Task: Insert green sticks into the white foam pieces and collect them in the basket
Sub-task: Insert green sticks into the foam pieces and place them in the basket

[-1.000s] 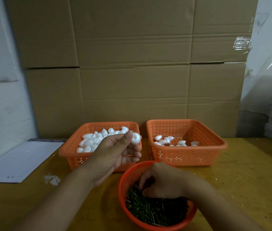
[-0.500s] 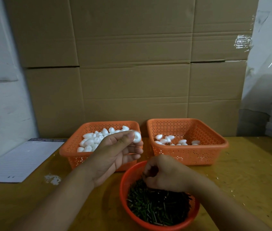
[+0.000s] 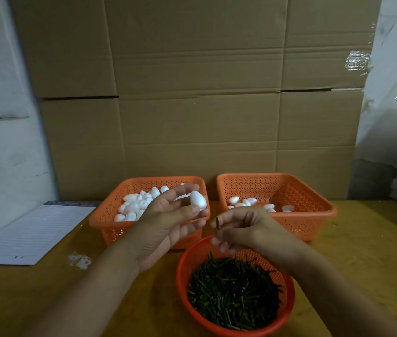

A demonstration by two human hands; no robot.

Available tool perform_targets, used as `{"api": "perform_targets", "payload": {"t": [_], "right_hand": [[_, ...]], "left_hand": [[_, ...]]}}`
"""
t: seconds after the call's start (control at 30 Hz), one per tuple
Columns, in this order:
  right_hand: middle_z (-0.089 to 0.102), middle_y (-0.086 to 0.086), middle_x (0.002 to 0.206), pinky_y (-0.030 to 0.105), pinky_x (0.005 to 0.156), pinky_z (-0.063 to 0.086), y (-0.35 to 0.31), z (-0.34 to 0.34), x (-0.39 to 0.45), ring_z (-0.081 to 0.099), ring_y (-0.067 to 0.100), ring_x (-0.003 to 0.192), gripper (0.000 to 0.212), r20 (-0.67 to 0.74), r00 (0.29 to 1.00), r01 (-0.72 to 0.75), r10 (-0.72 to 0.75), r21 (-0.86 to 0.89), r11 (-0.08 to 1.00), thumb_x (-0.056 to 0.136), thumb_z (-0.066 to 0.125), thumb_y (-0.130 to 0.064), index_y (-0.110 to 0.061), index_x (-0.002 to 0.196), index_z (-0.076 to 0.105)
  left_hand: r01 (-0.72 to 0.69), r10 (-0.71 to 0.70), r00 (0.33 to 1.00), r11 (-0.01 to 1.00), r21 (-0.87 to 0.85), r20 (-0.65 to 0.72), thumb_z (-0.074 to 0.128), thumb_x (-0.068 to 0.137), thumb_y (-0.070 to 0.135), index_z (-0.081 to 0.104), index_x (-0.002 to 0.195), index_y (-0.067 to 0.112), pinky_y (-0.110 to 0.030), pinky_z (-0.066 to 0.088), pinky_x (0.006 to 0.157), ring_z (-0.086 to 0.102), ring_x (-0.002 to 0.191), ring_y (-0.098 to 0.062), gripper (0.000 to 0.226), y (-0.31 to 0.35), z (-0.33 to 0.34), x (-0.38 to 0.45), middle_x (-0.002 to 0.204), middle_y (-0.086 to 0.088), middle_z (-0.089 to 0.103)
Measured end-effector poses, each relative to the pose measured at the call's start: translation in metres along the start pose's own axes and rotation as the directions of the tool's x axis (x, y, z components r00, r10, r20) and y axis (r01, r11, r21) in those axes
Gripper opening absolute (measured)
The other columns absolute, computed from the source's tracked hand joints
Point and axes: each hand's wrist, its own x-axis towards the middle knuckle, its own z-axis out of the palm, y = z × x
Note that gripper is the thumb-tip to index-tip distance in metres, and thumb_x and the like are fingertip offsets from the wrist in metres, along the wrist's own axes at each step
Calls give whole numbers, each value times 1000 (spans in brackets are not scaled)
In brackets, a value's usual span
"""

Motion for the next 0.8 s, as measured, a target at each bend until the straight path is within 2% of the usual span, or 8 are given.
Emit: {"api": "perform_targets", "payload": {"t": [0.1,0.23,0.4,0.5,0.57,0.67,0.73,0.8], "right_hand": [[76,15,88,25,62,54,-2,0,0,69,19,73,15,-16,1000,6,-6,-4,1000,89,68,2,-7,100,73],[76,15,86,25,61,53,-1,2,0,69,19,71,16,-48,999,-9,8,-28,1000,86,71,1,2,102,69],[75,8,81,23,63,52,0,0,-1,67,14,70,10,-9,999,-32,32,-73,997,90,70,-4,-3,99,74],[75,11,87,26,66,53,2,-1,-1,68,19,76,11,8,999,-43,44,-83,996,93,66,-7,-5,102,72],[76,13,89,27,67,53,2,-2,-1,70,23,78,11,24,998,-49,51,-47,998,94,64,-7,-7,103,70],[75,15,92,25,65,54,1,-3,-1,72,24,79,17,56,997,-59,56,39,998,96,61,-6,-17,103,71],[75,18,95,24,65,55,0,-2,-1,72,26,80,23,82,995,-68,61,98,993,97,58,-5,-22,103,72],[74,20,98,25,65,55,0,-2,-1,72,27,81,20,100,993,-71,55,155,985,96,58,-5,-20,103,71]], "left_hand": [[-11,11,1000,1000,8,-7,76,76,-1,66,122,13,-29,59,77,71,98,-22,48,-2,-1,1,105,-12,71],[-16,17,1000,997,70,-12,82,71,3,76,110,24,-24,56,72,69,91,-12,45,-3,1,1,104,-2,70],[-33,35,999,993,117,-9,75,75,8,75,115,23,-24,56,82,69,101,-13,43,-5,2,-1,106,0,71],[-37,38,999,990,133,-8,78,76,5,71,122,21,-24,56,81,70,101,-17,49,-6,3,-1,108,-2,70],[-36,41,999,990,136,-34,83,74,6,70,117,21,-23,55,73,68,93,-15,47,-5,3,-1,107,-2,68],[-34,42,997,991,128,-59,82,75,8,74,101,21,-23,50,66,59,80,-11,30,-6,3,0,103,-2,69],[-29,39,996,992,122,-81,75,76,14,77,99,22,-21,51,66,60,81,-12,24,-6,1,1,98,-2,71],[-32,41,994,995,95,-97,72,78,19,74,108,15,-23,56,72,67,91,-15,30,-6,0,3,99,-5,73]]}}
